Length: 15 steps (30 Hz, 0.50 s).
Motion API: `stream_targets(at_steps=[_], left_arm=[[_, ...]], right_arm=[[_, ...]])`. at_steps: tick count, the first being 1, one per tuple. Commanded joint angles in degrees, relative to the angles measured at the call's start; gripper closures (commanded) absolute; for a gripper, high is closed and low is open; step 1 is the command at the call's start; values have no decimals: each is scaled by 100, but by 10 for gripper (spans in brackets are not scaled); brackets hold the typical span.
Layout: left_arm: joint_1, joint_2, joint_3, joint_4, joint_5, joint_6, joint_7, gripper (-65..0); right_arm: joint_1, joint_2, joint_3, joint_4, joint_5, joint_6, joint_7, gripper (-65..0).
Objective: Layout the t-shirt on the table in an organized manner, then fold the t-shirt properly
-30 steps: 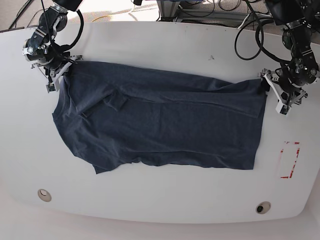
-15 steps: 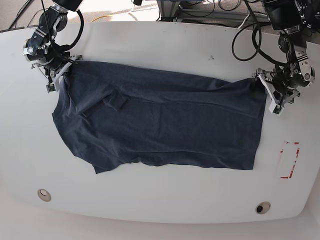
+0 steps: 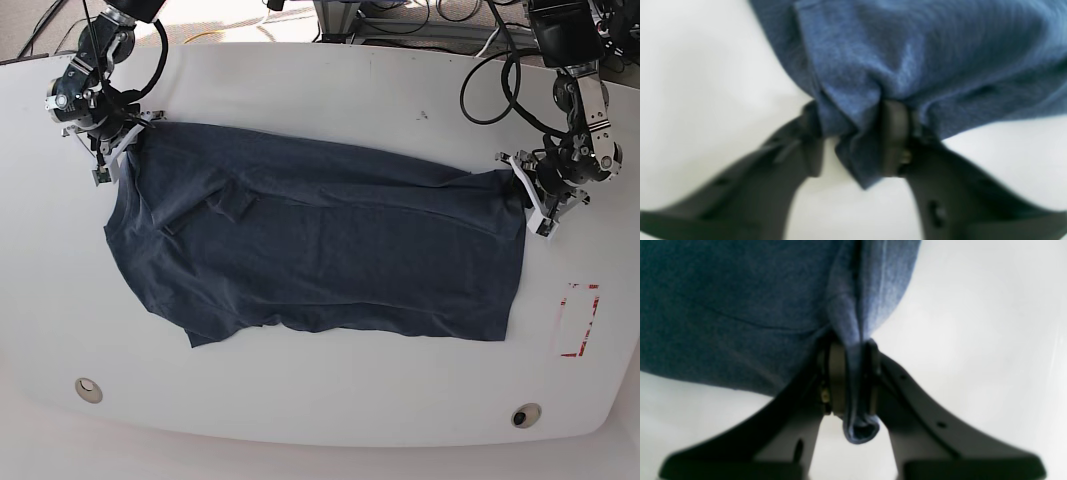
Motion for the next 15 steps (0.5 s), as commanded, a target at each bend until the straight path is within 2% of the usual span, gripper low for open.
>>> stream_targets(at_steps=[1,5,15], left_arm=[[2,-37,2,23,306,-6,170,-89],[186,-46,2,94,412,-6,178,0],[916,-169,-15,1078,394,-6,266,0]], right_arm=[[-2,54,7,25,-129,-5,-166,-84],[7,54,7,25,-129,-5,-166,-82],[-161,256,-2,34,-129,-5,-184,-82]])
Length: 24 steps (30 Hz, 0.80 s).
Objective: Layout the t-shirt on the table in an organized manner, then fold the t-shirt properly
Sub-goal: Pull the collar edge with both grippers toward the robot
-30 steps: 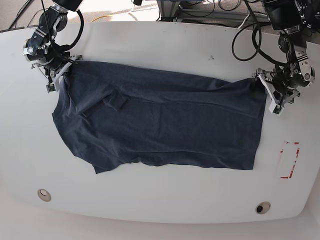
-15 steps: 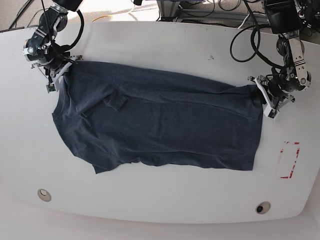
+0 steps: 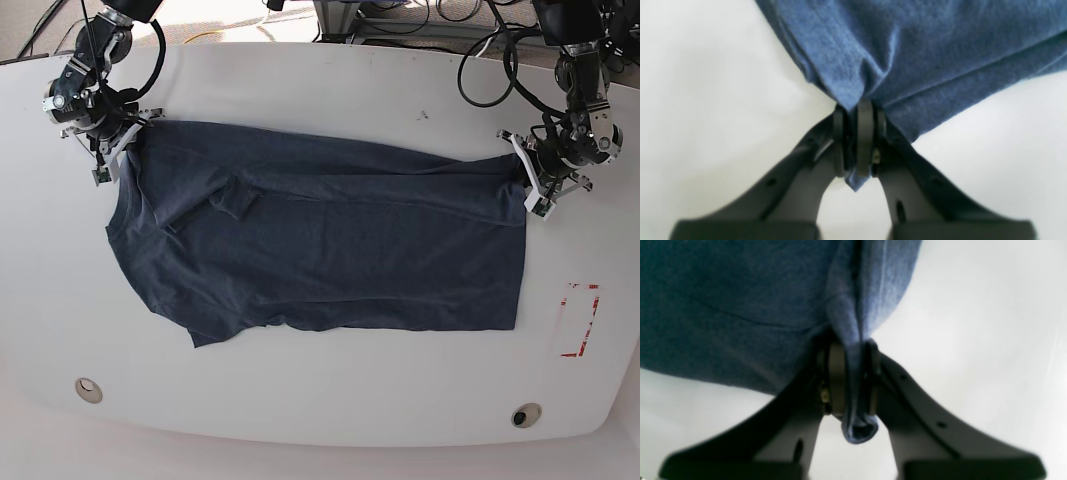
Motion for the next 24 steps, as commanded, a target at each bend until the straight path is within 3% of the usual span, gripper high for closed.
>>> stream_targets(at_steps=[1,7,24], left_arm=[[230,-88,-26,362,167,12,302,0],[740,-88,-193,995,167,12,601,0],[1575,-88,-571,1558,141,12,838,-1]], right_arm=[[-156,129,26,47,-159,-21,-160,-82],[-447,358,26,294,-159,-21,-168,-82],[-1326,472,17,847,-159,-21,-168,-82]])
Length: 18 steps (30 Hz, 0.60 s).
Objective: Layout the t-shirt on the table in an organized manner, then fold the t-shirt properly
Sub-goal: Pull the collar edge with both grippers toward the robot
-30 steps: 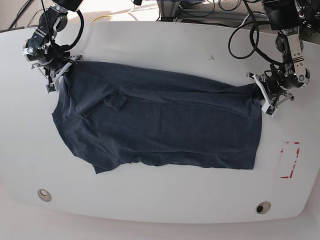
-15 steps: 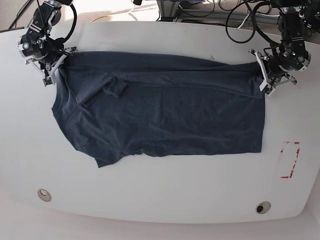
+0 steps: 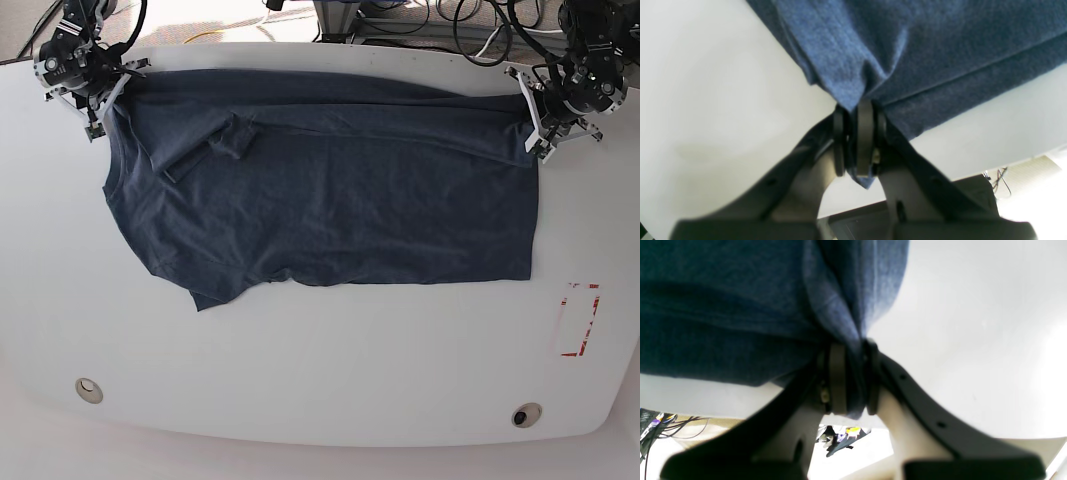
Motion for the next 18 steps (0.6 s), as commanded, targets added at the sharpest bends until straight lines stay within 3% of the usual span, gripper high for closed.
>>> stream_targets(at_steps=[1,16,18], left_arm=[[83,-114,-200,96,136,60,58,-3],[417,-123,-191,104,136,60,67,-7],[461,-123,-191,104,136,60,67,-31]], right_arm=[[-87,114,59,120,-155,-53,-20,-84],[-280,122,59,207,-155,-53,-28,-86],[-306,114,59,313,-155,-53,-28,-86]])
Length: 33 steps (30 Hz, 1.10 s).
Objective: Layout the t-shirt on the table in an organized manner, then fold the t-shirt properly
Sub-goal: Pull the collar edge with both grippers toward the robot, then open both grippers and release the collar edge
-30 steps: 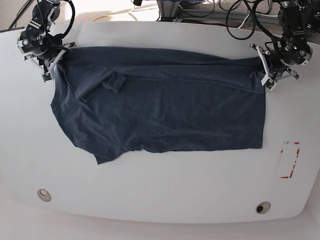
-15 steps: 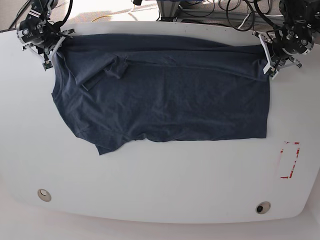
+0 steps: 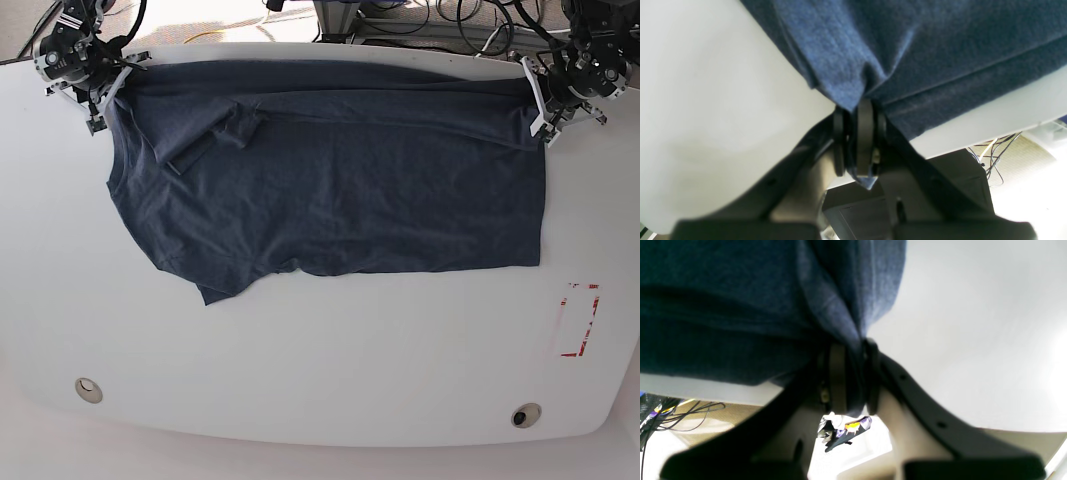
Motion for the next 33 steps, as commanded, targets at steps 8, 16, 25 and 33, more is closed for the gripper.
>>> stream_targets(at_steps=[8,16,25,33], left_arm=[[120,-97,-75,206,173,56,108,-264],[94,-97,-75,267,191,56,134,-300],[-74,-334,-102,285,165,56,565,-415],[-214,-387,-357,285,156,56,574,-479]], right_arm=[[-198,78,61,450,-173,-53,-92,-86],[-198,70,61,467,-173,-53,-92,-122],[-198,122,105,520,-199,-53,-92,-430],[-198,122,96,784,-208,-53,-92,-541]])
